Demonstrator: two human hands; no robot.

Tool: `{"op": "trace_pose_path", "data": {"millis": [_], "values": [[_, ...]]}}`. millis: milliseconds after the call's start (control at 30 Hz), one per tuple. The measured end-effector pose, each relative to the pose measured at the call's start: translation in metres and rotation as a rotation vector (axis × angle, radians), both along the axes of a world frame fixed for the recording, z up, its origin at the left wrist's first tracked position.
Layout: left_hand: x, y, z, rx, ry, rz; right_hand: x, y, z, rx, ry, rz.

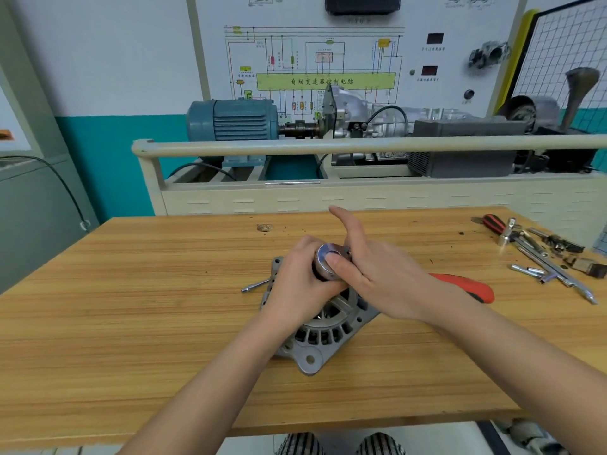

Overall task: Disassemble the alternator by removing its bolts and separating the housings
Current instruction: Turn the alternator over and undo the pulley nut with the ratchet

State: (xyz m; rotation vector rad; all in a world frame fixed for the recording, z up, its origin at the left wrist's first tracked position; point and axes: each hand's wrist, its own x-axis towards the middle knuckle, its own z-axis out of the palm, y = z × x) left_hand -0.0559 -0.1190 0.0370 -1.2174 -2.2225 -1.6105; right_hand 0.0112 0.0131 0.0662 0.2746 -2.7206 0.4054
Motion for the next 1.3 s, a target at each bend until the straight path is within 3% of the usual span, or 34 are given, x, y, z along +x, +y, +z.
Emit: {"op": "trace_pose_path", "data": {"millis": [133,233,667,933,1033,1233,1300], "values": [[0.0,0.0,-0.003,-0.013,-0.012,0.01,0.021,0.015,-0.002,-0.169,-0.074,-0.049],[0.0,-0.001,-0.005,-0.014,0.003,0.009,0.045,0.038,-0.011,-0.095,-0.164,-0.178],[-0.005,-0.009,0.009,-0.194,-0.072,-0.057,0.1,0.0,-0.049,-0.491,-0.044,-0.224],[0.008,0.002,-0.004,0.036,-0.089,0.12,0.103,-0.035,-0.056,-0.605,-0.087,-0.257],[0.01,-0.006,-0.009,0.051,0.0,0.039,0.104,-0.039,-0.056,-0.653,-0.085,-0.27],[0.0,-0.013,-0.001,-0.031,0.399,-0.04,0.102,-0.032,-0.052,-0.664,-0.158,-0.268],[-0.002,-0.007,0.002,-0.044,0.398,-0.031,0.096,-0.03,-0.048,-0.704,-0.21,-0.24]]}}
